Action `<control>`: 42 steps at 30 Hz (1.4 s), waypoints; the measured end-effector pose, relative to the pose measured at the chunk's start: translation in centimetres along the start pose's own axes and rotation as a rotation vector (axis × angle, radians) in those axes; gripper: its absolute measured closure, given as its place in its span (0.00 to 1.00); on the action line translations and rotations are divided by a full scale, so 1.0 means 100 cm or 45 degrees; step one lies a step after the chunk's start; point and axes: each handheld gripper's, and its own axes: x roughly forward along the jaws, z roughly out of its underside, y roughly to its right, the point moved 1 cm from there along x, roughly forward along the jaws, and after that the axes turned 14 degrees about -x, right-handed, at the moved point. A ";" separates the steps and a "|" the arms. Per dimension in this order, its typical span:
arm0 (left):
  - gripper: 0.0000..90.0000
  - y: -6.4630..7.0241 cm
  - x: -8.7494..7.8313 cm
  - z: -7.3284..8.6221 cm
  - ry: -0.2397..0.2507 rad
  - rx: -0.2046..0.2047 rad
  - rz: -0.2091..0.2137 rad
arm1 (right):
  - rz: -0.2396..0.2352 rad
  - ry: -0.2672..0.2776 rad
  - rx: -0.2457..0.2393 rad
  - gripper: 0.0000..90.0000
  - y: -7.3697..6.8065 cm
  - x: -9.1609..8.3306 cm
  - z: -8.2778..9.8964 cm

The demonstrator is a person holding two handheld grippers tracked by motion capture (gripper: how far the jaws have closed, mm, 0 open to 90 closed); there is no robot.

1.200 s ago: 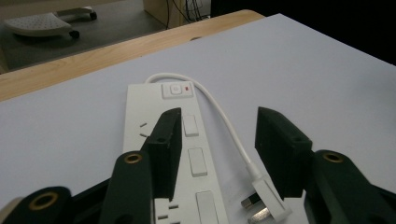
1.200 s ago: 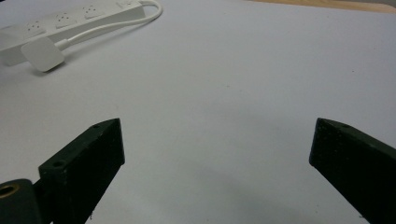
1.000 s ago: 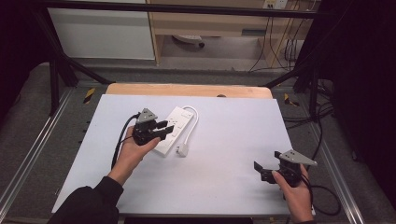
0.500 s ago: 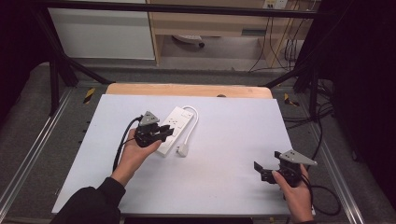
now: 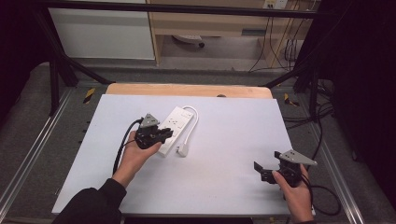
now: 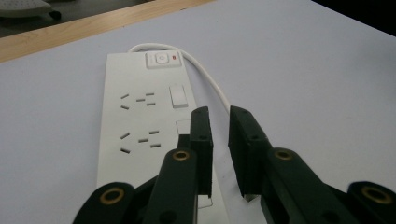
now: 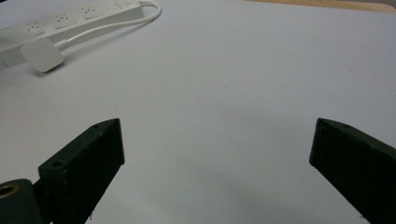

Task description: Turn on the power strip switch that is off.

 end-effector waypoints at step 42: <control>1.00 -0.010 0.027 0.015 -0.090 -0.006 -0.019 | -0.004 0.000 -0.001 0.04 0.000 0.000 0.000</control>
